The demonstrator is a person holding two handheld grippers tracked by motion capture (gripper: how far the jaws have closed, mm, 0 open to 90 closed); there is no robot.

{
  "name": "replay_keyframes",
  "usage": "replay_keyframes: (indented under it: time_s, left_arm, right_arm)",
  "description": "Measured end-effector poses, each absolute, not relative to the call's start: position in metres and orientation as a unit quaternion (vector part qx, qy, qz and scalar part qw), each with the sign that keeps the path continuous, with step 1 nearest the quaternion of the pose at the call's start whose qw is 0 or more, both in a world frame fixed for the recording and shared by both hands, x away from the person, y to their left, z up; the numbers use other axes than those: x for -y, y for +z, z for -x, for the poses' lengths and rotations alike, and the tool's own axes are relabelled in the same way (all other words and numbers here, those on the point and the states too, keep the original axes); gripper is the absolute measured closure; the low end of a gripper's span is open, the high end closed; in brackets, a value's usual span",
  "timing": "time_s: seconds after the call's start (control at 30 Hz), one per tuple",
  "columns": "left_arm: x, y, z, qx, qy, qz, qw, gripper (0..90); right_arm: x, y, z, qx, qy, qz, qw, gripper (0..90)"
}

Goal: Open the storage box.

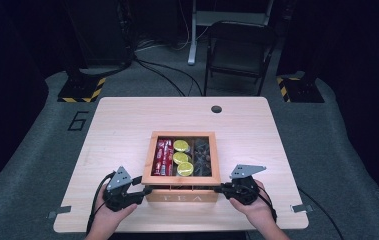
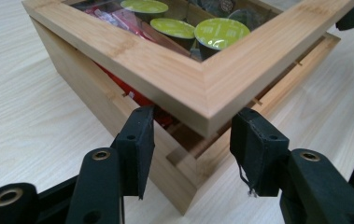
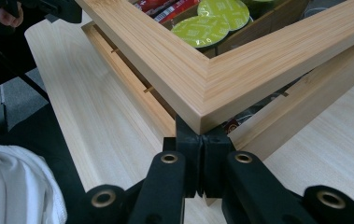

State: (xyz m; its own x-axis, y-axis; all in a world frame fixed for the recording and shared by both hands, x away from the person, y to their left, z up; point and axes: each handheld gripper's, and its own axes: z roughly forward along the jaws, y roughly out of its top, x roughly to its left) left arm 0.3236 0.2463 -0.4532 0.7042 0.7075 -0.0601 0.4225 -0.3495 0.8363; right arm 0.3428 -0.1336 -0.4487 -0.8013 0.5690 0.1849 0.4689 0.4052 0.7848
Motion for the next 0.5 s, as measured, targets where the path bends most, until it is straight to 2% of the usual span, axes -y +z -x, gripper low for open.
replay_keyframes:
  time_s: [0.3,0.5]
  left_arm:
    - [-0.241,-0.442,-0.328,-0.365,0.16,-0.803,0.443,49.3]
    - [-0.241,-0.436,-0.328,-0.378,0.162,-0.793,0.449,47.0]
  right_arm:
    - [0.135,-0.443,-0.344,-0.83,0.459,-0.311,0.055,87.5]
    - [0.135,-0.435,-0.344,-0.83,0.46,-0.306,0.073,85.1]
